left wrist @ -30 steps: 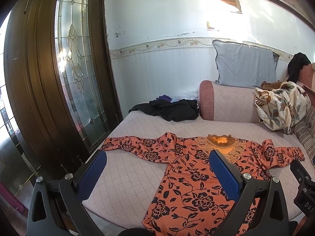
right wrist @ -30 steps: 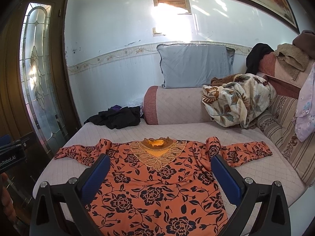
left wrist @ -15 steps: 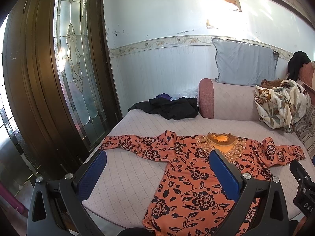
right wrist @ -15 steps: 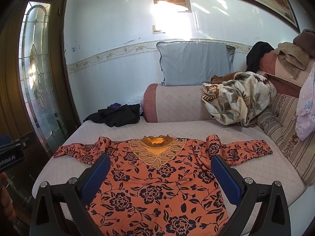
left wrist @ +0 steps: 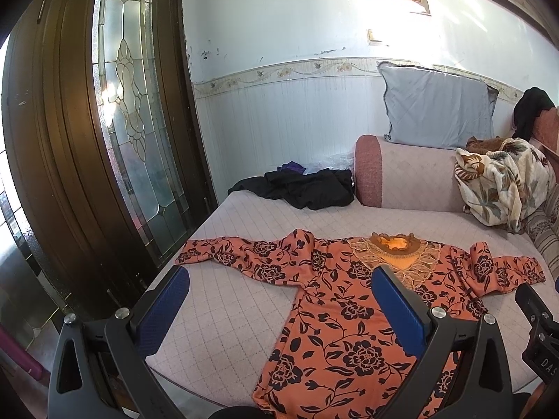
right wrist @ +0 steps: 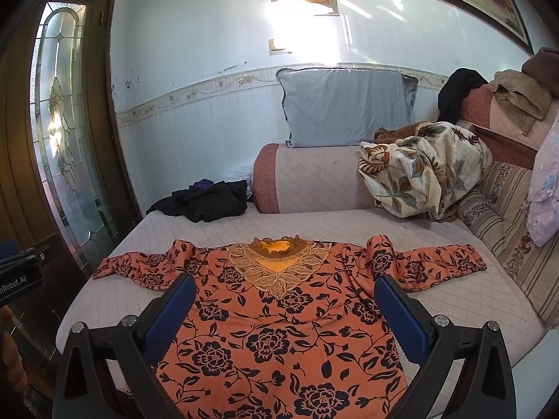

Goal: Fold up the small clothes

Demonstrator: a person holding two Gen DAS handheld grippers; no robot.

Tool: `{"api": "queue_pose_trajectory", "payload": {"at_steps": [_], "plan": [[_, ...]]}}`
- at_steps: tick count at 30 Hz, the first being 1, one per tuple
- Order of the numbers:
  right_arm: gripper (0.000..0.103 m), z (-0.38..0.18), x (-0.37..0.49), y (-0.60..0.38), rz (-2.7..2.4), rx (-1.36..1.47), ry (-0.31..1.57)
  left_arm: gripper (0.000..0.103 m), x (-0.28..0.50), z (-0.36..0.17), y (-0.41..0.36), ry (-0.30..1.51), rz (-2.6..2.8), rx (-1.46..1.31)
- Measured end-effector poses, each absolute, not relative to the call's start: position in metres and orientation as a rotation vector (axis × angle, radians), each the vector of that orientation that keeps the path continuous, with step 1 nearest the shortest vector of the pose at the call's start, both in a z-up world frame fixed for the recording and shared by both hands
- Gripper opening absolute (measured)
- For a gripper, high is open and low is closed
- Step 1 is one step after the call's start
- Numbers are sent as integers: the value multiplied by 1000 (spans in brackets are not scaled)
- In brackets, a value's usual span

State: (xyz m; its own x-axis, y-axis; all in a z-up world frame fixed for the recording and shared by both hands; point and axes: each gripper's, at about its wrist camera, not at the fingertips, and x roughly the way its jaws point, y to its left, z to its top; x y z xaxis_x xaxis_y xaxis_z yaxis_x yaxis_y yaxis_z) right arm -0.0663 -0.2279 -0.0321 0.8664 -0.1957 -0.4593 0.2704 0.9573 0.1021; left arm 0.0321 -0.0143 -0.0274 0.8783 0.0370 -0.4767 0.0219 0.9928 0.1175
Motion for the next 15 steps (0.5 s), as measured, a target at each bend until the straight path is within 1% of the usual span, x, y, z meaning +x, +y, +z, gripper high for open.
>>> {"api": "queue_pose_trajectory", "payload": {"at_steps": [15], "plan": [[103, -49, -35, -246, -241, 194, 488, 103, 64, -42, -35, 534, 20, 163]]}}
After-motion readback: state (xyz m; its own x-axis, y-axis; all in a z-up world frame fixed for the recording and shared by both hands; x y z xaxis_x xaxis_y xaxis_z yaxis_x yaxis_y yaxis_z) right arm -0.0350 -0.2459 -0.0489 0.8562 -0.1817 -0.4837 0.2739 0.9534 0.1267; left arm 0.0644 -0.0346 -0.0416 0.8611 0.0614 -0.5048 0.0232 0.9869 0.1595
